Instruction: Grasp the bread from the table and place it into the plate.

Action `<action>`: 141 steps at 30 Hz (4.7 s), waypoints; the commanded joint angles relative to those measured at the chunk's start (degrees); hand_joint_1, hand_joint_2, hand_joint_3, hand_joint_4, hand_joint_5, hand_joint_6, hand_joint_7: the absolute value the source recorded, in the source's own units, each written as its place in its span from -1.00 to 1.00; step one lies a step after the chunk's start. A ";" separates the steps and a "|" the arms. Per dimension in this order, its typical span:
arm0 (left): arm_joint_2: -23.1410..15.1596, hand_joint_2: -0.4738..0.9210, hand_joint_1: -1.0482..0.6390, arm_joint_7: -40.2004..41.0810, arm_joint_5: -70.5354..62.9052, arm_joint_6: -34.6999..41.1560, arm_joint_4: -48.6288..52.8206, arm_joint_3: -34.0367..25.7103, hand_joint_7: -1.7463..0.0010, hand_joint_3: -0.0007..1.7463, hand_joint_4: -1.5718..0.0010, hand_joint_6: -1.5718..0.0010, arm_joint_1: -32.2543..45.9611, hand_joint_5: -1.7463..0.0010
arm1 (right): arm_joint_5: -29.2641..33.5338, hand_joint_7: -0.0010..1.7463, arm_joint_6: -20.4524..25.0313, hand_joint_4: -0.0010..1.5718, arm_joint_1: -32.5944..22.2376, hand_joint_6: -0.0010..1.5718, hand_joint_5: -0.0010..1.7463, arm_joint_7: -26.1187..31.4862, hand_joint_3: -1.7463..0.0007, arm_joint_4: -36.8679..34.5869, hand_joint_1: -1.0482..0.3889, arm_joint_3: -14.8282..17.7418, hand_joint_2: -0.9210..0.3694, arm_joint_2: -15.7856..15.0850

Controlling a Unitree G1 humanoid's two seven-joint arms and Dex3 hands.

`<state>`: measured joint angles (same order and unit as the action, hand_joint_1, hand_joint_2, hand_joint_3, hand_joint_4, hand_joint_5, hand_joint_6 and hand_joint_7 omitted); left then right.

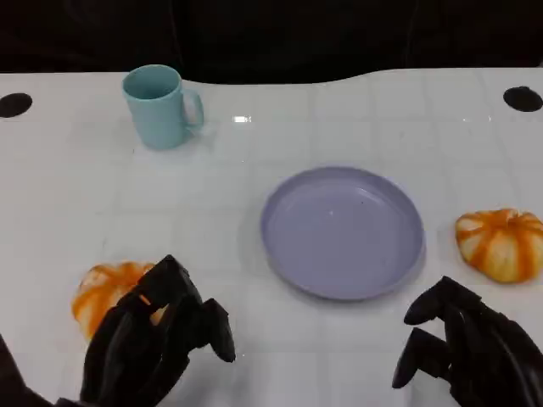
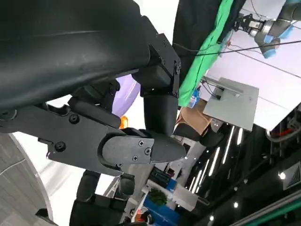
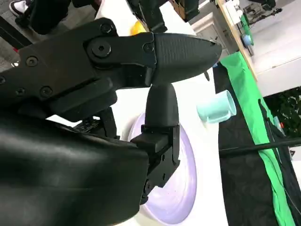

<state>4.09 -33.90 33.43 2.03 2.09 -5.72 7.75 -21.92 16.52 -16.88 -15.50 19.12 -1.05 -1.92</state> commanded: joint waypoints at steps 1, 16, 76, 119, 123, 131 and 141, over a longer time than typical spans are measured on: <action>-0.68 1.00 -0.43 1.37 -1.95 -1.83 -1.02 -0.32 -0.83 -0.61 0.08 0.28 0.23 -1.00 | -0.27 0.92 -0.32 -0.22 -0.04 -0.50 1.00 -0.15 0.45 -0.23 -0.26 0.41 -1.00 -0.38; -11.32 1.00 -0.41 8.85 -26.07 -7.08 -10.16 3.61 0.78 -0.91 0.45 0.15 0.39 -0.09 | -0.85 0.92 0.43 -0.22 -0.11 -0.48 1.00 0.02 0.46 0.45 -0.28 0.53 -1.00 -0.39; -30.39 0.97 -0.46 12.05 -96.91 6.65 -2.48 22.64 1.00 -1.00 0.91 0.82 -15.84 0.85 | -0.56 0.92 0.95 -0.21 -0.14 -0.46 1.00 0.23 0.44 0.91 -0.28 0.69 -1.00 -0.37; -26.11 0.95 -0.02 46.57 -69.64 -14.20 35.64 21.31 -1.00 -0.50 -0.02 0.20 -27.52 -1.00 | -1.32 0.92 1.37 -0.22 0.06 -0.46 1.00 -0.01 0.46 0.61 -0.29 0.98 -1.00 -0.29; -24.12 0.41 0.05 47.69 -61.02 -23.03 37.13 16.95 -1.00 0.38 -0.13 0.03 -26.86 -1.00 | -1.05 0.92 1.19 -0.21 0.13 -0.47 1.00 0.02 0.45 0.28 -0.28 0.82 -1.00 -0.26; -22.04 0.18 0.08 44.54 -53.24 -27.23 32.86 13.81 -1.00 0.73 -0.17 0.01 -24.93 -1.00 | -0.65 0.93 0.64 -0.22 0.40 -0.48 1.00 -0.06 0.43 -0.36 -0.27 0.79 -1.00 -0.25; -18.40 0.08 0.09 37.30 -44.52 -27.27 26.32 11.19 -1.00 0.82 -0.21 -0.01 -24.59 -1.00 | -0.38 0.96 0.23 -0.21 0.77 -0.48 1.00 -0.50 0.44 -1.09 -0.26 0.78 -1.00 -0.36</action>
<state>-14.75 5.24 -12.74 -25.48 30.05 6.30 -16.70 -22.24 17.52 -16.29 -15.72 18.45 -0.54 -1.90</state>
